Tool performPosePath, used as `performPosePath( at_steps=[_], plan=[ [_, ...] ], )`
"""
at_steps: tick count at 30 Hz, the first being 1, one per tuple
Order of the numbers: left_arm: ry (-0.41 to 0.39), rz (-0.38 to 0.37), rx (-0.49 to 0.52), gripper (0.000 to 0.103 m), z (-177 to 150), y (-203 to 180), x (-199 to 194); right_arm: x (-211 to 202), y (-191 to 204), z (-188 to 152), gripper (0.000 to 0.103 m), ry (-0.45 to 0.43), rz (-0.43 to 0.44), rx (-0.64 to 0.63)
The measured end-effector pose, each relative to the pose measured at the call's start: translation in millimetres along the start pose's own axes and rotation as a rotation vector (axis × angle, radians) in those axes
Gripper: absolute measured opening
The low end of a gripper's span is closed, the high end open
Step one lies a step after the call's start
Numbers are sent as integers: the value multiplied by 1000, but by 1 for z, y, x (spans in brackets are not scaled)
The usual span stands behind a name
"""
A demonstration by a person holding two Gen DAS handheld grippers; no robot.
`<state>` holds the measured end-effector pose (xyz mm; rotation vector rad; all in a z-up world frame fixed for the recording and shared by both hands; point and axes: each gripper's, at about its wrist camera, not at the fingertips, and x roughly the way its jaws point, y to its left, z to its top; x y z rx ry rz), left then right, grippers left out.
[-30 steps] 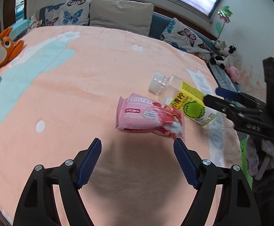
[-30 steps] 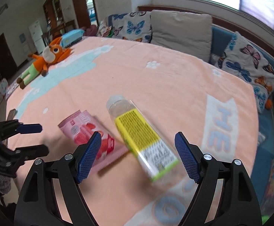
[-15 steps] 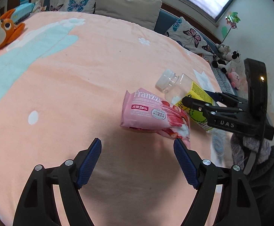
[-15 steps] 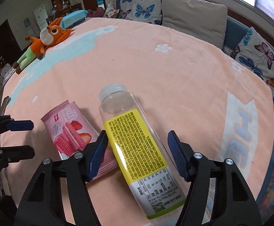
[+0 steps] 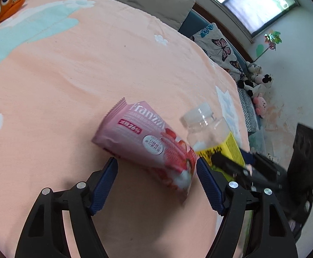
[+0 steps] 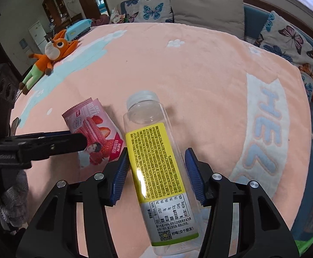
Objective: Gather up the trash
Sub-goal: 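Grasp the pink snack wrapper with the left gripper while the right gripper grasps the juice bottle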
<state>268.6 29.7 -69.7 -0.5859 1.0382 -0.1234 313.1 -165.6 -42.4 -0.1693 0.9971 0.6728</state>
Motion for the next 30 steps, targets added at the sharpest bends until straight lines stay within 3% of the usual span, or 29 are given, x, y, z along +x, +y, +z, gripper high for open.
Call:
performPosePath(
  at_steps=[8,13,21,30],
  plan=[
    [-6,8,-46,67,6,-1,10,10,1,-2,54,4,2,-4],
    [-7,17,-57,53,10,1,13,7,0,-5,50,-13,7,12],
    [-11,-3,-46,37,9,0,12,-21,-1,-19,46,-58,9,65],
    [-11,-53,68,35,-9,-27,-17,-82,-4,-55,46,-163,-9,156]
  ],
)
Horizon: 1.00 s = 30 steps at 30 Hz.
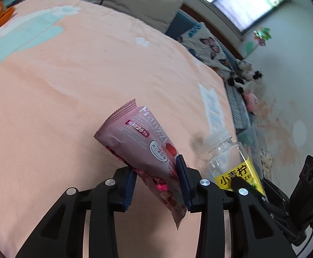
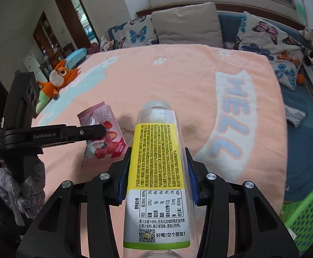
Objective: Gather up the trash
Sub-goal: 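Grasp the pink snack wrapper with the left gripper while the right gripper grasps the juice bottle, then drop the juice bottle and pink snack wrapper into the green basket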
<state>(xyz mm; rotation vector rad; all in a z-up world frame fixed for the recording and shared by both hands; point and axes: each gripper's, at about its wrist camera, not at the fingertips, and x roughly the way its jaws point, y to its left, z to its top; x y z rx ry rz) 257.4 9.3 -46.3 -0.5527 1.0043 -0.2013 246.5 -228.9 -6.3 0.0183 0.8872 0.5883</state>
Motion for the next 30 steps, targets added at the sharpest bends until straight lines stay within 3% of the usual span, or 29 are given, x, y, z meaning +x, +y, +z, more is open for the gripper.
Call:
performPosePath(
  at_steps=[6,15,19,25,30],
  plan=[
    [13,-59,112,35,-17,-40,-18,-66,-21,-27,46,-87,-92,80],
    [63,-152,266,35,-51,-116,-18,-150,-88,-82,46,-138,-343,231],
    [84,-166,331,35,-65,-147,-13,-163,-114,-106,46,-124,-435,289],
    [115,-171,416,35,-84,-194,1,-168,-153,-138,47,-117,-503,392],
    [149,-177,481,35,-96,-223,17,-181,-170,-153,58,-162,-513,466]
  ],
)
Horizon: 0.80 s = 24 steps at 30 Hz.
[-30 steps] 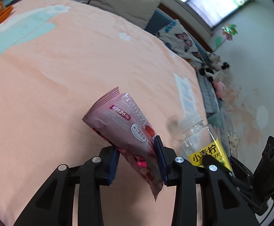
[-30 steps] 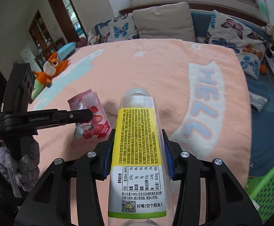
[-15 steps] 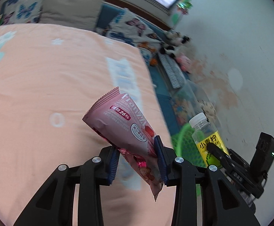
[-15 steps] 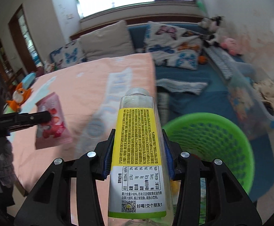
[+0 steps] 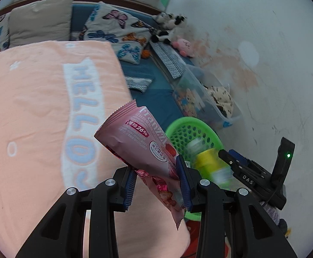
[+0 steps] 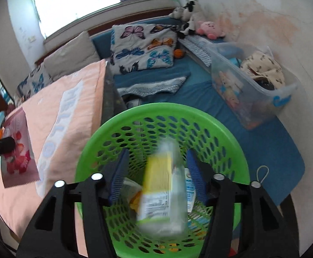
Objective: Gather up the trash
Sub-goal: 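Drop the juice bottle and pink snack wrapper into the green basket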
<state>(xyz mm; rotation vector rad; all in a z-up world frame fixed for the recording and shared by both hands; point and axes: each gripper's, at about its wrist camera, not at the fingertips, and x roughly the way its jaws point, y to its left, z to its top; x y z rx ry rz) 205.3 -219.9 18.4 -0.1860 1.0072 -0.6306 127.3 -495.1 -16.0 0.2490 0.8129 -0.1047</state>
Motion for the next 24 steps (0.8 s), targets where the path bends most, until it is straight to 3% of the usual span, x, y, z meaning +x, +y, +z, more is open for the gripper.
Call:
performPosePath(
  at_steps=[3,13,19,24],
  plan=[
    [24,-6,38,35,0,-16,13,-13,-9,-4,59,-21,-2,16],
    [96,-4,146,36,-6,-56,54,-63,-18,-27,78,-118,-18,21],
    [120,9,196,39,-15,-69,67,-73,-16,-47,80,-122,-18,29],
    [122,15,217,59,-22,-70,69,-77,-11,-59,80,-125,-9,40]
  ],
)
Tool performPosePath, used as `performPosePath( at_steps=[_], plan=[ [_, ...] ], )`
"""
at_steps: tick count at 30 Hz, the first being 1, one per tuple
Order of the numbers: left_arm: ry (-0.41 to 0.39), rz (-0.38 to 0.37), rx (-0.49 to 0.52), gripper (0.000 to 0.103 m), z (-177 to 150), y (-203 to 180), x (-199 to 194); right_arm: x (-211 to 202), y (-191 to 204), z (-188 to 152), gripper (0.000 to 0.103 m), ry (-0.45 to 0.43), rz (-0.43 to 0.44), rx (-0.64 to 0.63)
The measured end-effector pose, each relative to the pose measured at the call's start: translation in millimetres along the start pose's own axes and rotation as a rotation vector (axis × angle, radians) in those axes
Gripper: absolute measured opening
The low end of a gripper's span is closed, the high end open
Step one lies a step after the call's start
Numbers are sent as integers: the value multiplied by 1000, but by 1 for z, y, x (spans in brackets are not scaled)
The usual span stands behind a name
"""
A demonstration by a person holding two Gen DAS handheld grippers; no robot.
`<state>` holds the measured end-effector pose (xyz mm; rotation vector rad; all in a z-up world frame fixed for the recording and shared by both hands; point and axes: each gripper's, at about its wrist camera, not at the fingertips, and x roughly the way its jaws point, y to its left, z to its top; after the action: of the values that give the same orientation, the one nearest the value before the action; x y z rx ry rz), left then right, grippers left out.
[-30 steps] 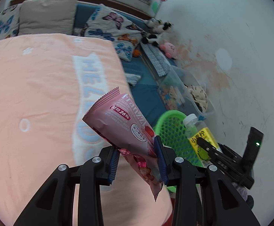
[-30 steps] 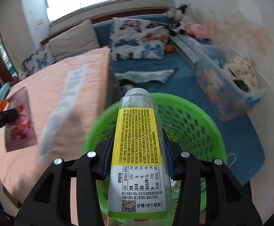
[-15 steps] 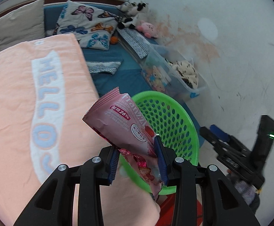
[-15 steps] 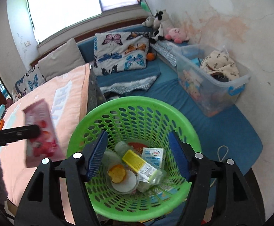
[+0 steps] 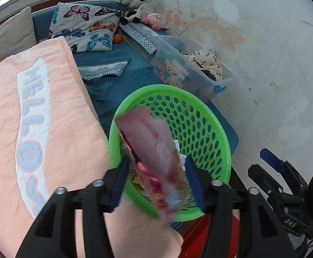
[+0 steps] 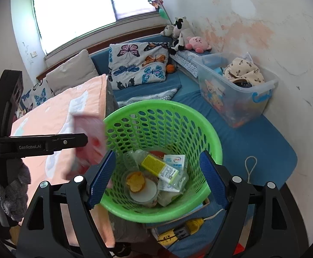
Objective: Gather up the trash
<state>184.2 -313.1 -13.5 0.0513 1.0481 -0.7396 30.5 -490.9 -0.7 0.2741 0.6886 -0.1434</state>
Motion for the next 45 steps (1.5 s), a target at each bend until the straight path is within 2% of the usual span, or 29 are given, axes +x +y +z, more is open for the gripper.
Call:
performPosePath(
  at_steps=[6,10,21,30,35,45],
  plan=[
    [-21,12,11,74,-9,3,-11,-4,10,-9,83,-1,30,18],
    [-49,48,13,81,-20,11,-28,-8,23,-12,86,-1,56,13],
    [-172,219,-10,94,-54,51,-94,-23,71,-18,95,-18,109,-40],
    [-239,349,-74,96,-88,98,-146,-32,119,-26,98,-30,148,-84],
    [-249,418,-110,96,-108,122,-168,-32,145,-33,98,-24,163,-103],
    [-306,535,-170,96,-146,153,-202,-37,186,-42,98,-31,188,-183]
  ],
)
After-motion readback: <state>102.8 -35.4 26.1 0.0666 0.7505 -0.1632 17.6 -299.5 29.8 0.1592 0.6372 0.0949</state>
